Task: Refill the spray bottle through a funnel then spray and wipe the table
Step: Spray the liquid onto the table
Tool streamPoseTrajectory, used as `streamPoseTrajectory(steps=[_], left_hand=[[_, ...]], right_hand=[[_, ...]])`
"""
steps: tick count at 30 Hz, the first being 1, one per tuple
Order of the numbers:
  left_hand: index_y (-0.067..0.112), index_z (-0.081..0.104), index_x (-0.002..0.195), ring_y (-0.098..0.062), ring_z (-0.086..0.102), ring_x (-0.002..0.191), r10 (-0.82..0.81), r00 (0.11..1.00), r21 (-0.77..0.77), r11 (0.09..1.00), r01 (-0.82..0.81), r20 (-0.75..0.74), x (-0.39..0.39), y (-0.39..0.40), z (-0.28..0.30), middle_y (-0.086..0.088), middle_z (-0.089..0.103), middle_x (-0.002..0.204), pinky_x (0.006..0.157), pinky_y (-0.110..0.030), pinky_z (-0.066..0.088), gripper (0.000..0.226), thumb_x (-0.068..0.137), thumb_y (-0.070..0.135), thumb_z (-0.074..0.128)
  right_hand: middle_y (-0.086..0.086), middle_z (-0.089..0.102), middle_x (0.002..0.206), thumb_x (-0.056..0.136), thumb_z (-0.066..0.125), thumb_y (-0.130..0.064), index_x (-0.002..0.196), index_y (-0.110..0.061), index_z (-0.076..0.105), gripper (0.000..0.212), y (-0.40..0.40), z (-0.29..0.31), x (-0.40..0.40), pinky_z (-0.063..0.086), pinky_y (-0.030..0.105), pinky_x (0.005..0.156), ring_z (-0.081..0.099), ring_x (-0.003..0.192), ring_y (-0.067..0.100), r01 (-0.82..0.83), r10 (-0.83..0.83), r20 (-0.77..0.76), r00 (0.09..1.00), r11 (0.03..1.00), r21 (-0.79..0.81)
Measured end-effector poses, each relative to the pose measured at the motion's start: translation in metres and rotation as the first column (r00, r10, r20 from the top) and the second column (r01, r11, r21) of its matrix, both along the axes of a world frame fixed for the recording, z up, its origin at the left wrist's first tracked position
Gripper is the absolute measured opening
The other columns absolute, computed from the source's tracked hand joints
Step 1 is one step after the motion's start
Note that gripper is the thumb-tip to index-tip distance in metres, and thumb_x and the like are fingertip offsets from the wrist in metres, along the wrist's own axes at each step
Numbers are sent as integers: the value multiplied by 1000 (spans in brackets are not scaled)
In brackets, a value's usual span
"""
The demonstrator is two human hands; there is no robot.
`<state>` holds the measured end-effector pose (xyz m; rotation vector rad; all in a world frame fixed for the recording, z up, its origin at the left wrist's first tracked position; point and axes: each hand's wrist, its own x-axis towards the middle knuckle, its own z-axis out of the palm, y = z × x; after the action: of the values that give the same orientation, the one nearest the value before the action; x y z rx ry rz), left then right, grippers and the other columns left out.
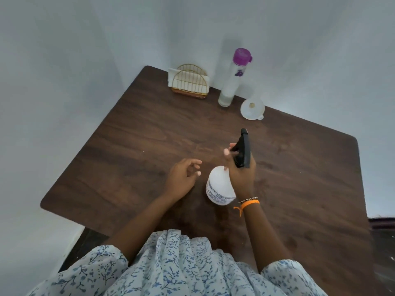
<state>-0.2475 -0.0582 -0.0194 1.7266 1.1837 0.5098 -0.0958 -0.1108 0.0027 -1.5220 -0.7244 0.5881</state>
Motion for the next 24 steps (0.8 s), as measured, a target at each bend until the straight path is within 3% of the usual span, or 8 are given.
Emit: streamPoseTrajectory(steps=[3,5,9,12,16,20,24], left_hand=[[23,64,104,-9,60,84,116,992,-22,993,-117,-58,-11,6,-5,9,65,93,81,-25,46,25,82,11,64],[23,63,105,-7,60,84,193,979,-57,979,-196,-63,-19,10,-8,9,64,92,77,-22,46,25,83,11,62],[21,63,104,-7,60,85,354,933,-119,926,-358,-61,-34,20,-15,7,65,91,79,-25,47,25,84,7,59],[20,64,103,-10,62,87,442,895,-178,878,-445,-54,-40,29,-22,7,66,90,84,-31,50,24,84,6,59],[19,63,104,-9,61,88,486,873,-197,853,-484,-45,-43,35,-25,7,65,92,77,-21,45,23,85,7,59],[21,63,105,-6,59,88,504,862,-220,835,-504,-60,-41,43,-28,8,64,95,70,-13,42,23,87,9,58],[20,64,103,-8,60,86,478,877,-250,844,-475,-54,-34,46,-29,6,65,92,77,-21,46,21,86,8,58]], right_hand=[[9,57,78,85,67,-16,102,-3,58,23,15,9,-9,49,28,52,53,60,18,-249,219,-170,961,951,-181],[7,56,79,86,65,-16,99,-5,57,19,27,10,-16,48,27,52,54,65,18,-459,349,-367,862,846,-273],[3,60,84,86,64,-18,93,-12,57,12,58,2,-30,47,21,55,56,78,13,-650,359,-620,698,681,-338],[5,60,80,86,64,-20,88,-14,60,8,83,-6,-37,47,20,48,56,67,12,-691,335,-667,665,615,-380],[5,50,69,86,64,-24,82,-13,56,14,105,-13,-39,45,19,40,48,38,9,-656,213,-705,677,608,-446],[5,53,71,86,63,-24,86,-11,55,15,110,-15,-34,45,19,41,49,39,9,-640,146,-745,651,633,-435],[5,55,73,86,62,-22,83,-10,55,14,104,-15,-28,45,18,42,49,48,10,-632,120,-783,610,670,-389]])
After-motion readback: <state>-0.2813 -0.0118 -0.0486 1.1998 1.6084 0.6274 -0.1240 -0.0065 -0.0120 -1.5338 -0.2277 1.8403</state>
